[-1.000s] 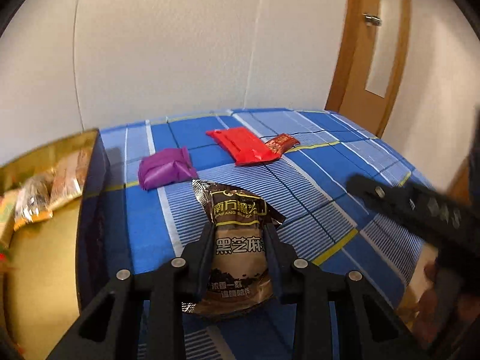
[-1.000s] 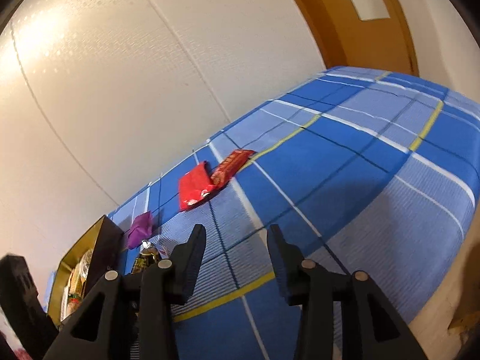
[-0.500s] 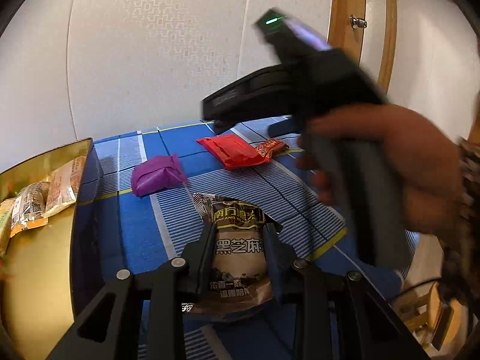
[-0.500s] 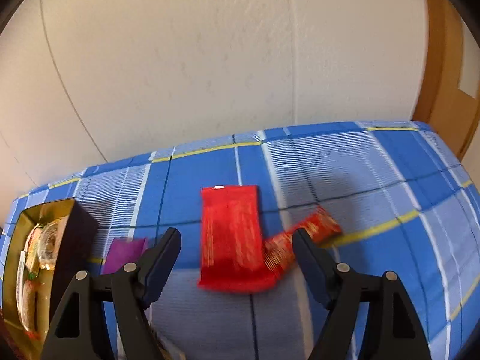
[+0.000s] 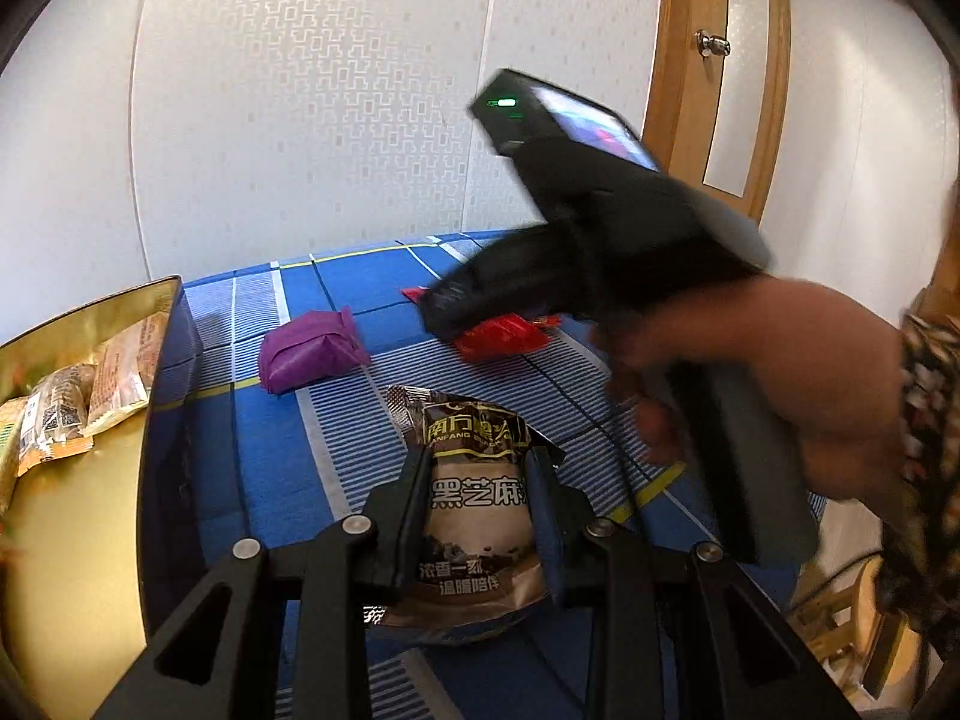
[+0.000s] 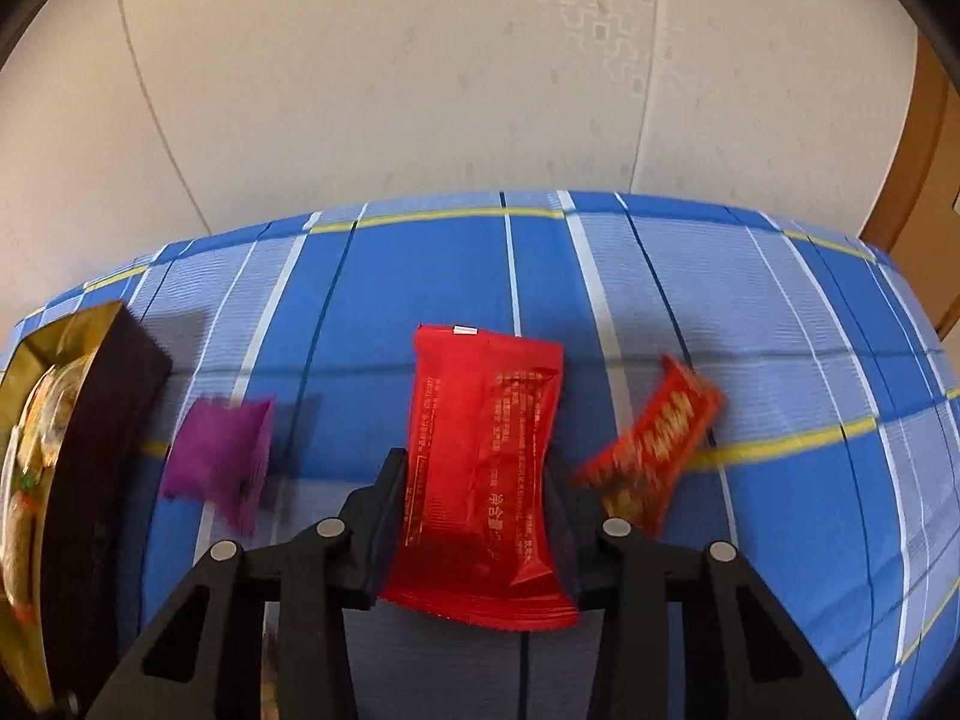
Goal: Organize snacks
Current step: 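Grasp the red wrapped pack on the bed with the right tool, then carry the black sesame pack into the gold tray with the left tool and release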
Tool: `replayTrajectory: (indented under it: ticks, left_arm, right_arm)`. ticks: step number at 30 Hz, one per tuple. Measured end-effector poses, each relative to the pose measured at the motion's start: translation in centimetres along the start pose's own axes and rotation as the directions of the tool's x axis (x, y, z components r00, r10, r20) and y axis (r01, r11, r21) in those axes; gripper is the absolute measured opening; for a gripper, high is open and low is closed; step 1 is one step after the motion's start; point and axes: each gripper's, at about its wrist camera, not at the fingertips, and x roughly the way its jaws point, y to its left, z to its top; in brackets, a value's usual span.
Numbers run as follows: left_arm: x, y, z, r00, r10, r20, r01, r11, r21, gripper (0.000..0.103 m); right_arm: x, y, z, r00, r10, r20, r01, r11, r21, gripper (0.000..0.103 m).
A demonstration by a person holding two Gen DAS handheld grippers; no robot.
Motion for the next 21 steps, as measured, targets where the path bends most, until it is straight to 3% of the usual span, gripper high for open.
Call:
replayTrajectory:
  ticks: [3,7,14,16,18,21]
  left_arm:
    - [0.1,0.1,0.0,1.0,0.003,-0.001,-0.003,1.0,0.001,0.032]
    - [0.3,0.1,0.0,1.0,0.005,-0.003,-0.005,1.0,0.003,0.032]
    - [0.3,-0.2,0.1,1.0,0.006,-0.01,-0.006,1.0,0.008,0.032]
    - [0.3,-0.3,0.2,1.0,0.005,-0.012,-0.005,1.0,0.01,0.032]
    - [0.4,-0.4,0.3,1.0,0.001,-0.017,-0.001,1.0,0.011,0.032]
    - [0.8,-0.2,0.4,1.0,-0.007,-0.03,0.007,1.0,0.0,0.03]
  right_arm:
    - [-1.7,-1.2,-1.6,0.999,0.015,0.029,-0.016,0.998,0.053,0.04]
    - [-5.2,-3.1,-4.6,0.99,0.035,0.135,-0.058,0.983,0.175,0.04]
    - [-9.5,-3.7,-12.1,0.96,-0.082,0.267,-0.018,0.936,0.353,0.04]
    - [-9.8,-3.6,-13.7,0.961,-0.089,0.263,-0.024,0.917,0.398,0.04]
    - [-10.1,-3.8,-14.1,0.958,-0.066,0.278,-0.063,0.9,0.432,0.04]
    - [-10.8,-3.7,-14.0,0.947,-0.082,0.311,-0.054,0.913,0.404,0.04]
